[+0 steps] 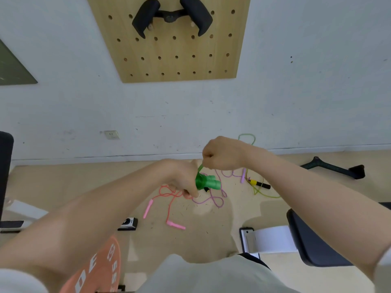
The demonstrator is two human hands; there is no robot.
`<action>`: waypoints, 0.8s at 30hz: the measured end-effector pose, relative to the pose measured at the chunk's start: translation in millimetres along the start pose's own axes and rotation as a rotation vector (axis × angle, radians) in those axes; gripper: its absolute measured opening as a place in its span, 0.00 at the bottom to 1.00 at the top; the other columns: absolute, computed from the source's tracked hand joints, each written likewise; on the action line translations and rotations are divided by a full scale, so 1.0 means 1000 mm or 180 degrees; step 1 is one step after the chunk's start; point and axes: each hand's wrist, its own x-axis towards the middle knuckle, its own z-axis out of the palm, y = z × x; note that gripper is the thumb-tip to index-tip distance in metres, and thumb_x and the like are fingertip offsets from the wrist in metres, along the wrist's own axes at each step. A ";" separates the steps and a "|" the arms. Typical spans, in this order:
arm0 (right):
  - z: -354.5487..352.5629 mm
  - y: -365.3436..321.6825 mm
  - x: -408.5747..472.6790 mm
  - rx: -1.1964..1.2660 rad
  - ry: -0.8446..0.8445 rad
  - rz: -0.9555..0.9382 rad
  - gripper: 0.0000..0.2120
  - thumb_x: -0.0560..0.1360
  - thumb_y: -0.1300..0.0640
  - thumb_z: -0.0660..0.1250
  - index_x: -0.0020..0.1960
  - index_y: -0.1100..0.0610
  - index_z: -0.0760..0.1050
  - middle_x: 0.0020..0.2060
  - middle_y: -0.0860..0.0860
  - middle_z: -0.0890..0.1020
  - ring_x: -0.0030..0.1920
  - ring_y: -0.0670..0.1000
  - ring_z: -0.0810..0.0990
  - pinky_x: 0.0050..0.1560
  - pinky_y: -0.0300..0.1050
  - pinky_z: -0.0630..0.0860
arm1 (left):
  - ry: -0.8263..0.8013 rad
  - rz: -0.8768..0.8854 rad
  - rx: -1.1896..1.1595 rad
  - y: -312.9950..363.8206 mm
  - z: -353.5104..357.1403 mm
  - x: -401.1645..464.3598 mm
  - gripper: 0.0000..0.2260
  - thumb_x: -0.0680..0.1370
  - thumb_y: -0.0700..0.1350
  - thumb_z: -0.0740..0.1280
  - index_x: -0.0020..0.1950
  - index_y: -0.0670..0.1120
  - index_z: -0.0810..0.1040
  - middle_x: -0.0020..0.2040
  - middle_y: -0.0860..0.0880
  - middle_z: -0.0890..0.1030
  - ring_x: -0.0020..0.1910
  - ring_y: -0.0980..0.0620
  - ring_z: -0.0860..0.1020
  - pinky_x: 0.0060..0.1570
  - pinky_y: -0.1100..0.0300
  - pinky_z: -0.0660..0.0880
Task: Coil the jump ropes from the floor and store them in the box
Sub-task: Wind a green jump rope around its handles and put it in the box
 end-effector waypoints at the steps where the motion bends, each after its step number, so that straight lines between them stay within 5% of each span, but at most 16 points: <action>1: -0.001 -0.006 -0.001 -0.0036 0.0011 -0.0006 0.14 0.75 0.53 0.57 0.33 0.58 0.68 0.31 0.52 0.73 0.35 0.53 0.71 0.34 0.42 0.66 | 0.0095 -0.0043 0.0065 0.000 0.000 -0.001 0.15 0.72 0.45 0.69 0.51 0.37 0.70 0.28 0.53 0.76 0.22 0.54 0.65 0.23 0.64 0.62; 3: 0.002 -0.016 -0.004 -0.0140 0.0094 0.0035 0.15 0.75 0.56 0.56 0.30 0.56 0.64 0.29 0.50 0.70 0.31 0.51 0.69 0.30 0.41 0.63 | 0.0420 -0.0080 0.0150 0.003 0.000 -0.001 0.25 0.74 0.44 0.66 0.63 0.30 0.64 0.29 0.51 0.74 0.24 0.53 0.66 0.25 0.63 0.63; 5: 0.007 -0.019 -0.003 -0.0189 0.0156 0.0162 0.13 0.75 0.59 0.56 0.32 0.56 0.65 0.32 0.50 0.69 0.33 0.53 0.70 0.29 0.41 0.62 | 0.0824 -0.0041 0.0127 0.006 -0.001 0.000 0.35 0.75 0.43 0.63 0.72 0.29 0.47 0.29 0.49 0.70 0.26 0.52 0.66 0.25 0.63 0.62; 7: 0.016 -0.017 0.002 -0.0181 0.0230 0.0250 0.09 0.76 0.60 0.55 0.41 0.60 0.70 0.37 0.52 0.72 0.37 0.54 0.72 0.28 0.41 0.62 | 0.1052 0.0058 -0.0096 0.003 -0.006 0.002 0.43 0.76 0.43 0.63 0.72 0.36 0.29 0.28 0.49 0.69 0.26 0.52 0.66 0.25 0.63 0.62; 8: 0.020 -0.015 0.004 -0.0162 0.0255 0.0280 0.08 0.77 0.60 0.54 0.45 0.60 0.71 0.40 0.53 0.73 0.38 0.55 0.72 0.28 0.41 0.62 | 0.1101 0.0083 -0.0260 0.000 -0.009 0.003 0.45 0.75 0.44 0.64 0.73 0.39 0.29 0.30 0.49 0.70 0.27 0.52 0.68 0.26 0.64 0.64; 10: 0.028 -0.011 0.006 -0.0041 0.0279 0.0336 0.09 0.77 0.61 0.54 0.49 0.61 0.72 0.43 0.54 0.75 0.39 0.55 0.73 0.28 0.42 0.62 | 0.1090 0.0079 -0.0577 -0.005 -0.017 0.006 0.38 0.74 0.44 0.67 0.76 0.44 0.46 0.35 0.47 0.73 0.29 0.50 0.69 0.27 0.62 0.65; 12: 0.032 -0.006 0.007 0.0238 0.0322 0.0397 0.10 0.78 0.61 0.53 0.51 0.62 0.72 0.44 0.55 0.76 0.40 0.55 0.73 0.30 0.42 0.64 | 0.1105 0.0217 -0.0988 -0.008 -0.021 0.008 0.10 0.73 0.41 0.67 0.52 0.46 0.71 0.33 0.47 0.67 0.27 0.52 0.62 0.25 0.63 0.60; 13: 0.033 -0.004 0.006 0.0466 0.0365 0.0392 0.10 0.78 0.61 0.53 0.49 0.63 0.72 0.43 0.55 0.76 0.40 0.55 0.73 0.31 0.43 0.64 | 0.1106 0.0283 -0.1160 -0.008 -0.022 0.007 0.07 0.72 0.39 0.67 0.40 0.47 0.68 0.31 0.48 0.63 0.26 0.52 0.59 0.25 0.65 0.56; 15: 0.035 -0.001 0.003 0.1271 0.0369 0.0345 0.10 0.79 0.59 0.54 0.43 0.61 0.70 0.36 0.54 0.74 0.35 0.54 0.71 0.33 0.45 0.65 | 0.1039 0.0344 -0.1345 -0.008 -0.024 0.006 0.14 0.73 0.38 0.67 0.35 0.48 0.63 0.30 0.49 0.59 0.25 0.53 0.55 0.24 0.66 0.53; 20: 0.050 0.001 -0.003 0.3085 -0.0268 0.0251 0.17 0.82 0.54 0.53 0.37 0.58 0.72 0.21 0.49 0.71 0.22 0.47 0.63 0.24 0.37 0.59 | 0.1290 0.0330 -0.1665 -0.005 -0.030 0.003 0.16 0.73 0.35 0.65 0.57 0.46 0.66 0.35 0.47 0.66 0.28 0.53 0.61 0.25 0.62 0.59; 24: 0.057 0.013 -0.001 0.3259 -0.0517 -0.0031 0.19 0.82 0.51 0.51 0.38 0.58 0.72 0.22 0.48 0.72 0.23 0.48 0.63 0.27 0.40 0.59 | 0.1122 0.0525 -0.1713 -0.004 -0.028 0.001 0.15 0.72 0.32 0.64 0.55 0.46 0.69 0.35 0.47 0.67 0.27 0.53 0.63 0.24 0.64 0.60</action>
